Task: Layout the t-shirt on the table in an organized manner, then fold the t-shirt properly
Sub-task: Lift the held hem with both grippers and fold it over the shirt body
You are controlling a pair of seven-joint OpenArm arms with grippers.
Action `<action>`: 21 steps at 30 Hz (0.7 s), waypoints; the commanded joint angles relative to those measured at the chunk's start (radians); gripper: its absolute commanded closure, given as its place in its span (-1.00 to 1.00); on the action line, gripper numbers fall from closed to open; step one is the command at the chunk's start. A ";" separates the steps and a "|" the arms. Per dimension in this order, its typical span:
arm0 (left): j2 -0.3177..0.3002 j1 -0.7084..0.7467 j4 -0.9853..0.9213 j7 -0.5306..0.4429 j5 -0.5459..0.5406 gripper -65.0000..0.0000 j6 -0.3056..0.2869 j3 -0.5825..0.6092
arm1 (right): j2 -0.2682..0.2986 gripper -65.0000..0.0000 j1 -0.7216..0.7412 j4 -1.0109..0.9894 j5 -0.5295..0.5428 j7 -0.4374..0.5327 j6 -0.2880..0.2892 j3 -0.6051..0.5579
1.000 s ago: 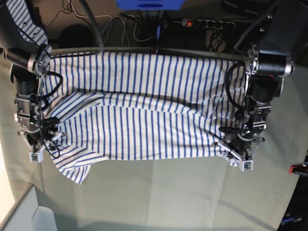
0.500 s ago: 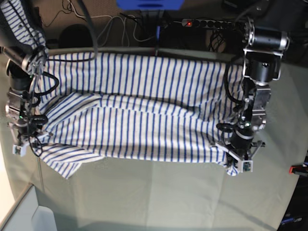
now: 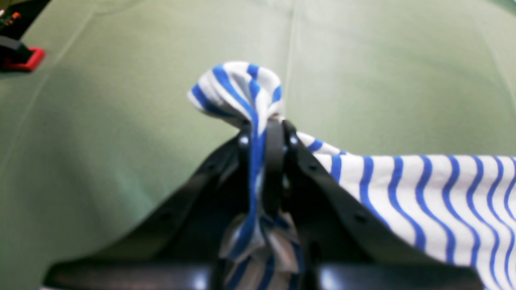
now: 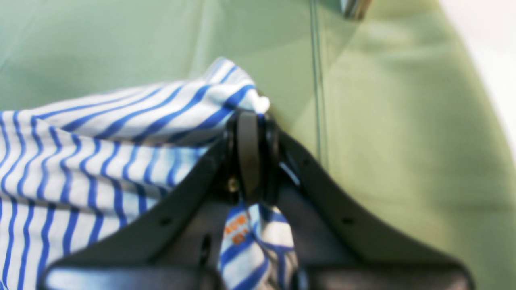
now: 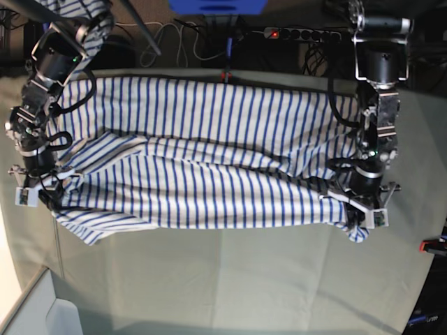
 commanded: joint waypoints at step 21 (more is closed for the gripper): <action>0.013 0.225 0.281 -0.025 -0.004 1.00 0.006 -0.101 | 0.021 1.00 -0.340 0.251 0.282 0.028 0.017 -0.008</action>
